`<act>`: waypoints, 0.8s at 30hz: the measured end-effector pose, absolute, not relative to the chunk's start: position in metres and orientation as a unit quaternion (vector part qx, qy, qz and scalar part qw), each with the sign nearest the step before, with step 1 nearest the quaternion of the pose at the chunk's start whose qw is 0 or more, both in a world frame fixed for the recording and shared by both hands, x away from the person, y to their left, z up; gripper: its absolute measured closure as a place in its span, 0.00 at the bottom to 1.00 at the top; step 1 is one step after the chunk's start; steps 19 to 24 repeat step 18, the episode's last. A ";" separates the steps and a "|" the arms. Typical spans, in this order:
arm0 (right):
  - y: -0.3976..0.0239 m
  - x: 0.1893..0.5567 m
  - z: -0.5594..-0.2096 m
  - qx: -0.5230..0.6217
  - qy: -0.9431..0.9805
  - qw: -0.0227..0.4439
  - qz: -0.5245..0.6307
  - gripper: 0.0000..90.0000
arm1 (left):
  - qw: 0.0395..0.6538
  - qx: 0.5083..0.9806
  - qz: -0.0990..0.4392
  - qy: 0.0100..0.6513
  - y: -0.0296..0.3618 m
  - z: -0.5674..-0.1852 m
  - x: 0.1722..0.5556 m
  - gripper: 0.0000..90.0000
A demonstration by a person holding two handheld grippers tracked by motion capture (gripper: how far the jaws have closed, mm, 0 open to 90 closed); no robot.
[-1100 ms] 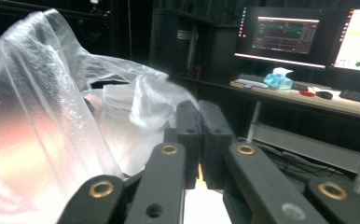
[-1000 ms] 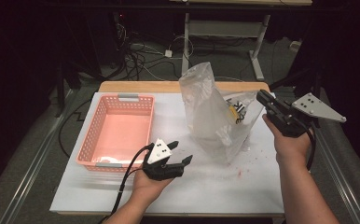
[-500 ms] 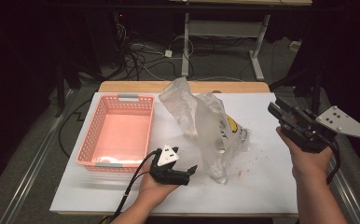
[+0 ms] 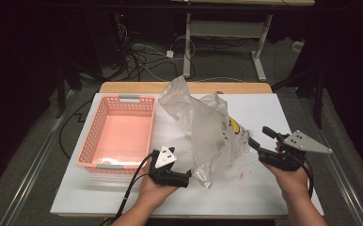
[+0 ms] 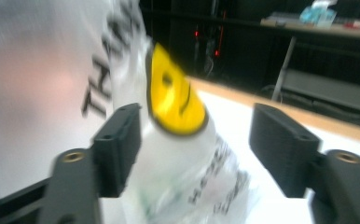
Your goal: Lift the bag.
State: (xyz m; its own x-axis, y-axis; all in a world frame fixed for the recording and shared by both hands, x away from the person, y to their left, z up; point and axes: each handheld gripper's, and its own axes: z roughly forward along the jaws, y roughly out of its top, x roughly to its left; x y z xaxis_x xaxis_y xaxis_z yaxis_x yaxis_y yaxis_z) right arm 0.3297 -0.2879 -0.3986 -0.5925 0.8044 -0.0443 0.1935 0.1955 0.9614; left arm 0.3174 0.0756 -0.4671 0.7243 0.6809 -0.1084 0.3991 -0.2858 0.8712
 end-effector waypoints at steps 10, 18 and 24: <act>-0.287 0.326 -0.452 0.370 0.747 0.243 0.497 0.00 | 0.483 0.794 0.142 0.341 0.076 -0.468 0.316 0.00; -0.292 0.320 -0.469 0.388 0.742 0.241 0.491 0.00 | 0.476 0.793 0.155 0.347 0.080 -0.472 0.314 0.00; -0.292 0.320 -0.469 0.388 0.742 0.241 0.491 0.00 | 0.476 0.793 0.155 0.347 0.080 -0.472 0.314 0.00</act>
